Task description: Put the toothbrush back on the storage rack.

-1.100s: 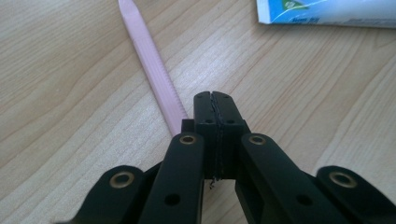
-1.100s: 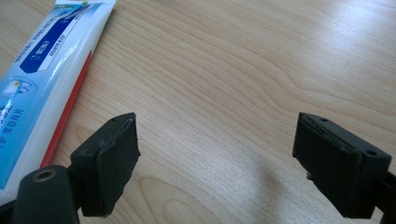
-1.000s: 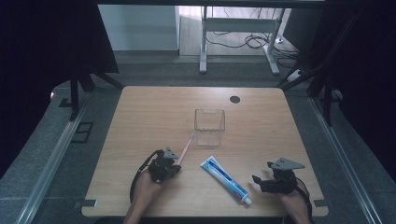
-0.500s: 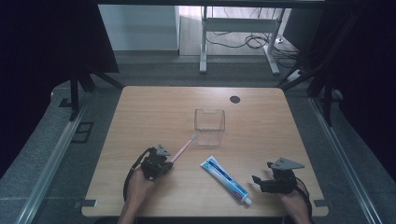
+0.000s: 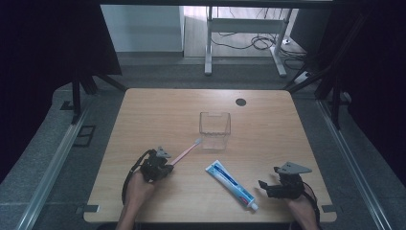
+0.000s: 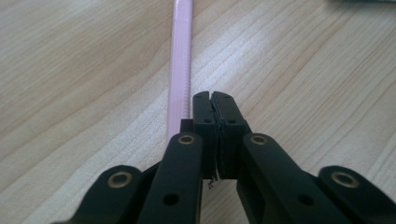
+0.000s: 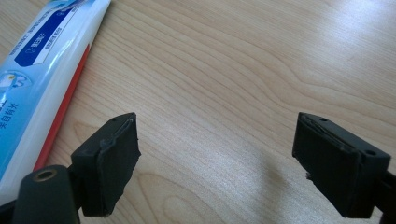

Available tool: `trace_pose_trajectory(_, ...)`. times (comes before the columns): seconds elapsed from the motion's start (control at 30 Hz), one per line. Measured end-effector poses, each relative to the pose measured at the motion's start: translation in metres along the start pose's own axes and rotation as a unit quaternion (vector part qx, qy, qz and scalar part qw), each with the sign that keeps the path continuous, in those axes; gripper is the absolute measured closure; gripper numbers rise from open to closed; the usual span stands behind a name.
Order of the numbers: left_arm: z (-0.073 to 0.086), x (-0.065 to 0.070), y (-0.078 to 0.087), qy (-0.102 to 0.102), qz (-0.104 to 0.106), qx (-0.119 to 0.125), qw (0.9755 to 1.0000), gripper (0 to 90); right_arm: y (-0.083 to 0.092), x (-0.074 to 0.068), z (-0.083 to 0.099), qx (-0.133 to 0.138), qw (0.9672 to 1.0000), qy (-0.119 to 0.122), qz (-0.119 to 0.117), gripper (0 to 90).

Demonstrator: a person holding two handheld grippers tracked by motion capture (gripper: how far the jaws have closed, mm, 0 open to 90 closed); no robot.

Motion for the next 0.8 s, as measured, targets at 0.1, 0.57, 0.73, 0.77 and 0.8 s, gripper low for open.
trace_pose_trajectory(0.1,-0.002,-0.001,0.003,-0.004,0.000,-0.005,1.0000,83.8,0.000,0.000,0.000,-0.001,1.0000,-0.001,-0.002,15.0)
trace_pose_trajectory(0.57,-0.025,-0.010,0.006,-0.030,-0.002,-0.061,0.9977,76.3,0.000,-0.001,0.001,-0.002,1.0000,0.000,-0.004,15.1)
trace_pose_trajectory(0.73,-0.034,-0.014,0.000,-0.041,0.002,-0.095,0.9946,74.5,-0.001,-0.001,0.001,-0.004,1.0000,0.001,-0.005,15.1)
trace_pose_trajectory(0.77,-0.036,-0.014,-0.001,-0.037,0.001,-0.096,0.9946,74.1,-0.001,-0.001,0.001,-0.004,1.0000,0.001,-0.006,15.1)
trace_pose_trajectory(0.8,-0.038,-0.014,-0.002,-0.040,0.001,-0.101,0.9941,73.8,-0.001,-0.001,0.001,-0.004,1.0000,0.000,-0.006,15.1)
Point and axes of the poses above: each handheld gripper's, and its own axes: y roughly backward along the jaws, z roughly out of its underside, x roughly to its right, the point moved 8 cm from there along -y, roughly forward along the jaws, and after that the axes turned 4 degrees about x, right-handed, at the moved point
